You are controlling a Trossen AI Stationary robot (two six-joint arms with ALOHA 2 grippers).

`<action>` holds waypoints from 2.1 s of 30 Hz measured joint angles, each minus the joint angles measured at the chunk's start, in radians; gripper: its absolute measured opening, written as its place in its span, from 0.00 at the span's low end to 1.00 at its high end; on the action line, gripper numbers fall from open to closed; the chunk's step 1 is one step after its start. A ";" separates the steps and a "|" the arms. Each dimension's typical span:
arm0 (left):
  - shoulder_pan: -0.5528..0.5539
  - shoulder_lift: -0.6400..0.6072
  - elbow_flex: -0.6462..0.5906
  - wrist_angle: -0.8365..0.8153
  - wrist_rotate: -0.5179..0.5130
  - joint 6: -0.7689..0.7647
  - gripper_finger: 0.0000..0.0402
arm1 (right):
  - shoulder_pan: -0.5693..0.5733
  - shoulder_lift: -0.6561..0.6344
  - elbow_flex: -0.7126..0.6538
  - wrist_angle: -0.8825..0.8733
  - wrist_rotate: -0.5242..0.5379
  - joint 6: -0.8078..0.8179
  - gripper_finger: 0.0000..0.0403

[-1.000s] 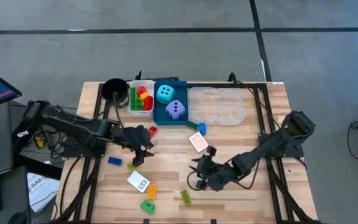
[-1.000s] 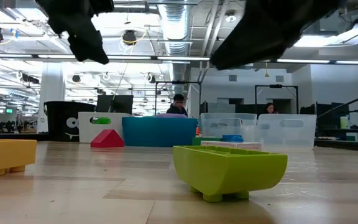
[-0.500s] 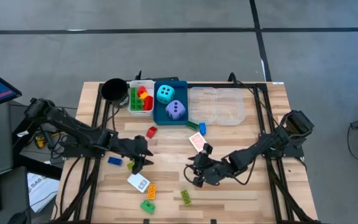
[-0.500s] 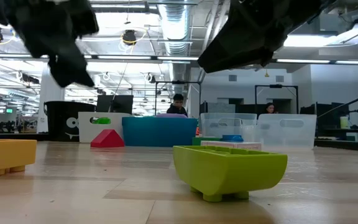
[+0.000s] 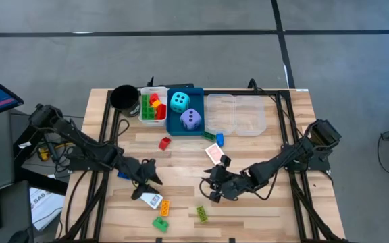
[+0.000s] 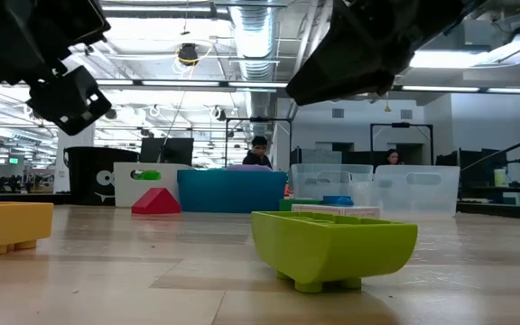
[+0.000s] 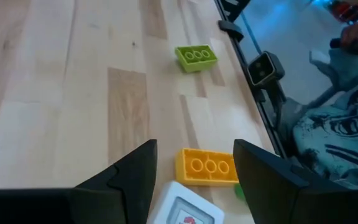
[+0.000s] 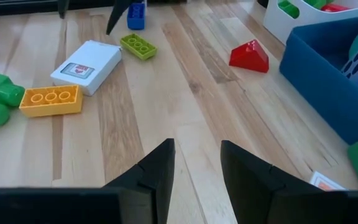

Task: Pick & Place Toys
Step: Put the small yellow game piece into the left transparent bin

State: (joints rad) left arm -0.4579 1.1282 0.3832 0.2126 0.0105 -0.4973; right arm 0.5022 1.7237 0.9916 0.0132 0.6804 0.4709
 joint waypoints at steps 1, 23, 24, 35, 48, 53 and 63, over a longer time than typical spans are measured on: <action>-0.007 0.000 0.000 0.003 0.000 0.000 0.51 | 0.000 0.000 0.000 0.002 0.000 0.000 0.31; -0.073 0.414 0.195 0.087 0.132 0.551 0.57 | 0.000 0.000 0.000 0.037 0.000 -0.011 0.31; -0.073 0.414 0.210 0.049 0.131 0.609 0.58 | 0.000 0.000 0.000 0.037 0.000 -0.011 0.31; -0.073 0.414 0.241 -0.045 0.113 1.088 0.65 | -0.001 0.000 0.000 0.041 0.000 -0.011 0.31; -0.072 0.537 0.258 -0.028 0.091 1.252 0.66 | -0.007 0.000 0.000 0.040 0.000 -0.011 0.31; -0.073 0.554 0.284 -0.033 0.073 1.254 0.66 | -0.007 0.000 0.000 0.040 0.000 -0.011 0.31; -0.072 0.556 0.296 -0.043 0.066 1.251 0.65 | -0.007 0.000 0.000 0.041 0.000 -0.009 0.31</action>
State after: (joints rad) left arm -0.5297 1.6844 0.6791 0.1698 0.0768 0.7541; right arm 0.4953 1.7237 0.9916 0.0540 0.6804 0.4623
